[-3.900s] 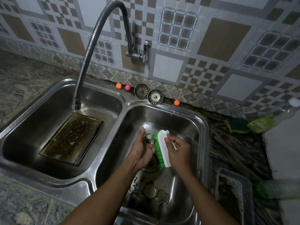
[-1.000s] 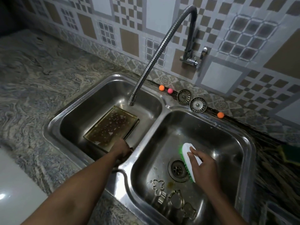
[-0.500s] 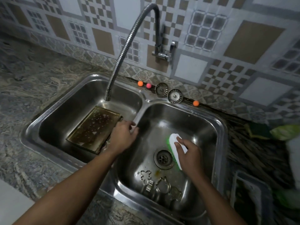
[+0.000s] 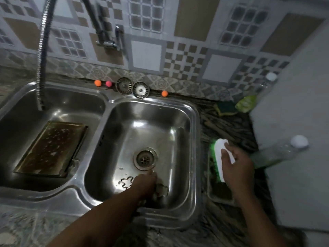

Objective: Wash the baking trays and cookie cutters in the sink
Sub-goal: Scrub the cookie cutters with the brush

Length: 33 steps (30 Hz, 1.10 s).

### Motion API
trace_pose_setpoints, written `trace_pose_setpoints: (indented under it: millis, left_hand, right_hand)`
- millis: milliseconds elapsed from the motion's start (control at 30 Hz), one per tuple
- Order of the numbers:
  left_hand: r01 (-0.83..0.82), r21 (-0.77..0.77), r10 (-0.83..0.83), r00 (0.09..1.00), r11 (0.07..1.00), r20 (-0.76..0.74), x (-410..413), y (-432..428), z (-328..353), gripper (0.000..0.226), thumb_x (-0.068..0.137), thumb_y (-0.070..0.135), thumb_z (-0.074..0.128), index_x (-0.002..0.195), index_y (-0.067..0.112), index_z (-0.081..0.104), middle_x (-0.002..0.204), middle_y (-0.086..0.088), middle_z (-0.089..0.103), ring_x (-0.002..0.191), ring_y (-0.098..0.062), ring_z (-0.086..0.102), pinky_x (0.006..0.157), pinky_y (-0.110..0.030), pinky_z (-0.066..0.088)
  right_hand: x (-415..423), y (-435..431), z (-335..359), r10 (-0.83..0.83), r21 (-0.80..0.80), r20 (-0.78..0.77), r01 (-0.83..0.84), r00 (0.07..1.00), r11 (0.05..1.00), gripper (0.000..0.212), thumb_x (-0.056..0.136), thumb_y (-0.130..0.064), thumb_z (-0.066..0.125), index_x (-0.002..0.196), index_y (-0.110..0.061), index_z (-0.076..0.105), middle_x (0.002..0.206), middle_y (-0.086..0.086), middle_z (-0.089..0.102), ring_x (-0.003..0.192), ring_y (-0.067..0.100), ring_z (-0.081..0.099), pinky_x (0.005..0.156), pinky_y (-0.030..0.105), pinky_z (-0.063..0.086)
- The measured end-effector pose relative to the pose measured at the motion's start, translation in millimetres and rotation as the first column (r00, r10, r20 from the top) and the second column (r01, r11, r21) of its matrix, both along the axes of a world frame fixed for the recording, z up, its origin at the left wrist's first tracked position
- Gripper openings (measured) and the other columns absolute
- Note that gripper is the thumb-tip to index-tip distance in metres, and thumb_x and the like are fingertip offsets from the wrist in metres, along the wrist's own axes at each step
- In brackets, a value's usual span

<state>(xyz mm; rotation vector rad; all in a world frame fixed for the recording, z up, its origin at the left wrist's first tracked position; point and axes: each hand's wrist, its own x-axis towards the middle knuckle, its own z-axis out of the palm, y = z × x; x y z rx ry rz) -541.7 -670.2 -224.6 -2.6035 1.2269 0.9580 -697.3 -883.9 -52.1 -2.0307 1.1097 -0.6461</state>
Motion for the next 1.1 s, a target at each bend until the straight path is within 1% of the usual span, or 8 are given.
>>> trace_pose_setpoints:
  millis: [267,467,567,700,767,900,1033,1100]
  left_hand:
    - [-0.095,-0.055,0.095,0.995,0.994,0.002,-5,-4,-11,0.042,0.096,0.02,0.043,0.137,0.014,0.042,0.149,-0.015,0.029,0.113,-0.037,0.058,0.086,-0.043,0.048]
    - [-0.211,-0.171,0.191,0.973,0.962,-0.127,24,0,-7,0.047,0.078,0.051,0.046,0.118,0.027,0.051,0.118,0.0,0.051,0.108,-0.03,0.059,0.081,-0.038,0.053]
    - [-0.486,-0.384,0.367,0.864,0.785,-0.345,44,-1,3,0.05,0.059,0.048,0.07,0.103,0.029,0.058,0.102,0.005,0.065,0.089,-0.016,0.067,0.074,-0.034,0.055]
    - [-0.713,-0.52,0.431,0.7,0.471,-0.569,60,-8,51,0.05,0.056,-0.006,0.083,0.095,0.017,0.062,0.093,0.009,0.059,0.074,0.007,0.063,0.065,-0.013,0.05]
    - [-0.712,-0.543,0.416,0.701,0.445,-0.579,67,-8,65,0.056,0.058,-0.006,0.082,0.107,0.013,0.063,0.102,0.005,0.054,0.08,0.001,0.062,0.067,-0.007,0.048]
    - [-0.693,-0.591,0.338,0.719,0.414,-0.607,79,-7,88,0.059,0.053,0.016,0.078,0.109,0.028,0.064,0.11,-0.001,0.063,0.075,-0.015,0.065,0.07,-0.03,0.058]
    - [-0.668,-0.621,0.318,0.743,0.41,-0.589,87,-2,98,0.058,0.063,0.002,0.08,0.114,0.024,0.064,0.079,0.007,0.07,0.06,-0.001,0.061,0.062,-0.018,0.052]
    - [-0.679,-0.612,0.307,0.731,0.405,-0.609,92,4,97,0.059,0.065,0.003,0.08,0.119,0.021,0.064,0.082,0.0,0.073,0.062,-0.004,0.063,0.064,-0.023,0.055]
  right_hand:
    - [-29,4,-42,-0.046,0.099,-0.13,0.059,0.99,0.993,0.031,0.095,-0.02,0.059,0.125,-0.011,0.064,0.13,0.008,0.062,0.119,0.023,0.057,0.096,0.029,0.044]
    - [-27,7,-44,-0.049,0.106,-0.156,0.066,0.987,0.992,0.031,0.095,-0.02,0.061,0.124,-0.013,0.065,0.133,0.01,0.06,0.122,0.024,0.055,0.097,0.029,0.043]
    - [-18,9,-22,-0.08,0.081,-0.057,0.084,0.995,0.993,0.03,0.093,-0.017,0.063,0.122,-0.012,0.067,0.128,0.008,0.063,0.114,0.018,0.057,0.092,0.026,0.042]
    - [27,19,6,0.074,0.042,0.046,-0.076,0.996,0.996,0.028,0.092,-0.025,0.065,0.119,-0.022,0.068,0.12,-0.008,0.065,0.107,0.006,0.058,0.088,0.022,0.046]
    - [63,30,8,0.204,0.091,0.063,-0.209,0.977,0.974,0.027,0.09,-0.024,0.068,0.117,-0.022,0.07,0.113,-0.011,0.066,0.103,0.007,0.062,0.081,0.016,0.049]
    - [121,54,-9,0.438,0.108,0.004,-0.435,0.899,0.894,0.024,0.087,-0.031,0.071,0.11,-0.026,0.073,0.109,-0.012,0.071,0.099,0.003,0.063,0.091,0.028,0.052]
    - [148,67,-12,0.466,0.103,-0.015,-0.462,0.885,0.881,0.024,0.089,-0.025,0.07,0.111,-0.018,0.074,0.11,-0.006,0.072,0.098,0.001,0.06,0.082,-0.001,0.036]
    - [155,66,-15,0.453,0.086,-0.01,-0.45,0.892,0.889,0.024,0.089,-0.024,0.069,0.111,-0.016,0.074,0.11,-0.004,0.072,0.095,0.0,0.058,0.074,-0.007,0.031]
